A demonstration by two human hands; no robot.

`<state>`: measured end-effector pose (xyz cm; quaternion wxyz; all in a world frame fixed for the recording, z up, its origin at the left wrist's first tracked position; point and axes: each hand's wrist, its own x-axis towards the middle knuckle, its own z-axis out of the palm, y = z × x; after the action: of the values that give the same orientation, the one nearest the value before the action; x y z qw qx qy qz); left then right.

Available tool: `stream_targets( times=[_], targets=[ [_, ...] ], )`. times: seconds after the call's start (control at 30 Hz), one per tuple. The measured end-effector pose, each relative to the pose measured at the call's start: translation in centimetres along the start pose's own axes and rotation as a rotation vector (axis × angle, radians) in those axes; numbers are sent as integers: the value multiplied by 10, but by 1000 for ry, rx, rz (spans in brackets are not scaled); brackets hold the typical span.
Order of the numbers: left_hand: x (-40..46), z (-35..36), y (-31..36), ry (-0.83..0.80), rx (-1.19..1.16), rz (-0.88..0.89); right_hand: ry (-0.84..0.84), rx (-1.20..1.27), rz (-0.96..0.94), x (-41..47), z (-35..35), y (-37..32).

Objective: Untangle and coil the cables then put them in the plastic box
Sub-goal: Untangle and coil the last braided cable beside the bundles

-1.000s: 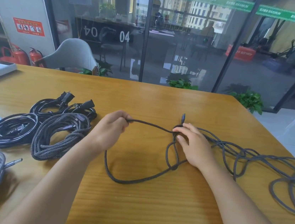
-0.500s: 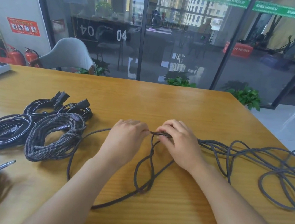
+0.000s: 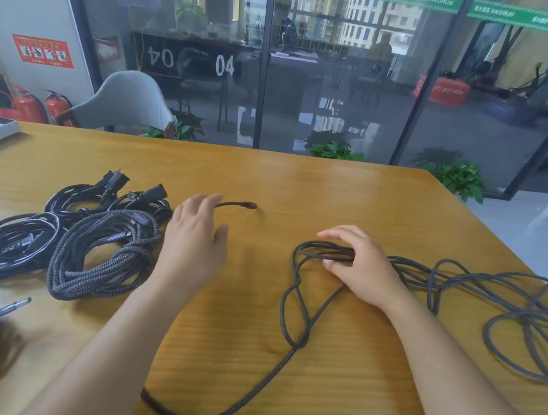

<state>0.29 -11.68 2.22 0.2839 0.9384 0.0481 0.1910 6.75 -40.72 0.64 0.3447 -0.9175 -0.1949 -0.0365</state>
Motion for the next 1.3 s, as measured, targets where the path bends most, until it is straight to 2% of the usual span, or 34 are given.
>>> stream_targets(
  times=[0.07, 0.1, 0.17, 0.2, 0.23, 0.27, 0.33, 0.47, 0.6, 0.7, 0.77, 0.9, 0.93, 1.0, 1.07, 1.13, 1.2, 1.23, 1.27, 1.3],
  targets=[
    [-5, -1, 12, 52, 75, 140, 8, 45, -6, -1, -5, 0],
    [-9, -3, 21, 2, 12, 205, 37, 72, -9, -1, -6, 1],
    [-18, -2, 39, -263, -174, 312, 110, 94, -9, 0, -6, 2],
    [-23, 2, 47, -428, -190, 351, 132, 82, -11, 0, -5, 2],
    [-27, 7, 52, -541, -125, 392, 143, 61, -21, 1, -4, 2],
    [-29, 13, 52, -582, -34, 421, 143, 45, -34, 1, -3, 2],
    [-25, 17, 45, -503, 90, 398, 119, 45, -57, -1, -5, -1],
    [-13, 13, 24, -237, 211, 207, 36, -39, -156, -7, -16, -7],
    [-12, 18, 18, -229, -114, 13, -111, -106, -269, -11, -4, -25],
    [-12, 16, 24, -254, -262, 2, -177, -215, -366, -11, 16, -36],
    [-12, 14, 24, -290, -257, 6, -96, -210, -347, -8, 20, -37],
    [-9, 11, 17, -387, -165, -24, 382, -156, -31, 2, 2, -25],
    [-8, 11, 16, -411, -214, -55, 441, -141, 31, 2, -3, -19],
    [-8, 13, 18, -459, -343, -132, 410, -211, 64, 0, -5, -11],
    [-10, 17, 22, -465, -361, -120, 341, -390, -44, -4, 0, -15],
    [-12, 20, 26, -427, -314, -34, 260, -446, -300, -5, 6, -32],
    [-13, 21, 29, -377, -276, 16, 79, -362, -524, -6, 16, -50],
    [-13, 20, 27, -356, -234, 33, -8, -290, -568, -8, 23, -54],
    [-13, 20, 23, -343, -169, 44, -33, -211, -559, -9, 25, -55],
    [-12, 18, 19, -332, -102, 46, 38, -122, -508, -7, 24, -53]
  ],
)
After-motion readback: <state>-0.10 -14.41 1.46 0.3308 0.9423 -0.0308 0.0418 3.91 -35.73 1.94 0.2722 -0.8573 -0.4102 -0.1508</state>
